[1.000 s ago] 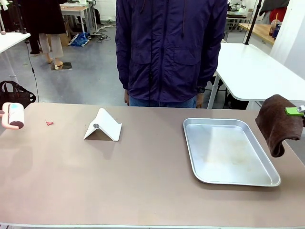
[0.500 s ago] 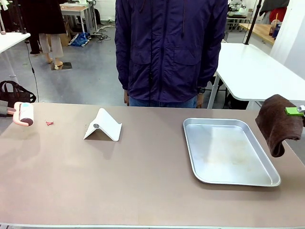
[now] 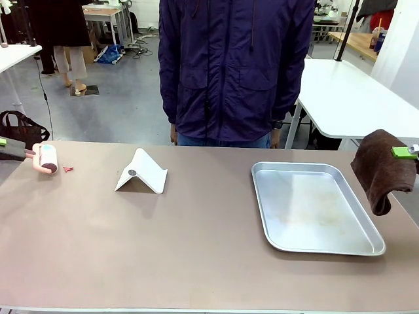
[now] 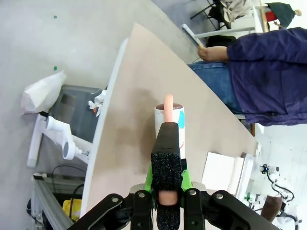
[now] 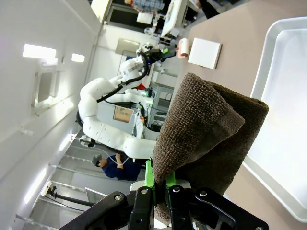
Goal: Clean the surface of the table.
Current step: Clean the area not pointed to by the person.
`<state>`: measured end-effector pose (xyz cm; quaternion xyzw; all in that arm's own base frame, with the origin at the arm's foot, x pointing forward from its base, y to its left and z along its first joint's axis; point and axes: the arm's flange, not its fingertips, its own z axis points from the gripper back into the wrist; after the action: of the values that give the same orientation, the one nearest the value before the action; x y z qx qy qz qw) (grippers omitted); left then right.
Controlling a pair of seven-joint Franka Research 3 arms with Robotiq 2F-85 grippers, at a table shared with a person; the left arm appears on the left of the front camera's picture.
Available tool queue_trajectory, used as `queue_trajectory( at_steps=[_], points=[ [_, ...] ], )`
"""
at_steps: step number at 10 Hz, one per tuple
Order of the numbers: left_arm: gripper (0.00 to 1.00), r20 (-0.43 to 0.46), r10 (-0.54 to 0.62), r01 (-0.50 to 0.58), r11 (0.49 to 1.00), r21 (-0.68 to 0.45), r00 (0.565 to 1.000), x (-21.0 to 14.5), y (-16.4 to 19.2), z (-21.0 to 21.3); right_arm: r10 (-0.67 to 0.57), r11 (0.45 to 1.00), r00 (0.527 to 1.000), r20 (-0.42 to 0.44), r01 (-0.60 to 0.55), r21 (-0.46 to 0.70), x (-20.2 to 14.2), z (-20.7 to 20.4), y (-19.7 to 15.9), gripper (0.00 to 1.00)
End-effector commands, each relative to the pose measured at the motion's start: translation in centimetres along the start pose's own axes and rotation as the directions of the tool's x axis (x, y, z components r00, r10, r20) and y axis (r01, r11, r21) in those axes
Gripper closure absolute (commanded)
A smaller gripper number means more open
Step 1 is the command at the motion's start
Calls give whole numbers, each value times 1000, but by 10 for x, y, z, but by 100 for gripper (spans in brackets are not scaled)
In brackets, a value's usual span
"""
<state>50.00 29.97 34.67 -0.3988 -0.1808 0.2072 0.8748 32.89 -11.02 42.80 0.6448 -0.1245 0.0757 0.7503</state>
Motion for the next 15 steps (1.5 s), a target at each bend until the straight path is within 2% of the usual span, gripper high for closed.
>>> queue_trajectory(
  at_steps=[1, 7, 11, 15],
  points=[
    [95, -23, 44, -44, 999, 22, 999, 12, 3, -5, 15, 1000, 1000, 7, -15, 12, 2, 0, 2, 90],
    [95, -108, 84, -82, 996, 27, 991, 14, 4, -26, 15, 1000, 1000, 7, -15, 12, 2, 0, 2, 90],
    [95, -129, 43, -33, 996, 79, 991, 16, -18, -62, 15, 1000, 1000, 7, -15, 12, 2, 0, 2, 90],
    [95, -122, 13, -5, 998, 65, 992, 20, -45, -84, 15, 1000, 1000, 7, -15, 12, 2, 0, 2, 90]
  ],
)
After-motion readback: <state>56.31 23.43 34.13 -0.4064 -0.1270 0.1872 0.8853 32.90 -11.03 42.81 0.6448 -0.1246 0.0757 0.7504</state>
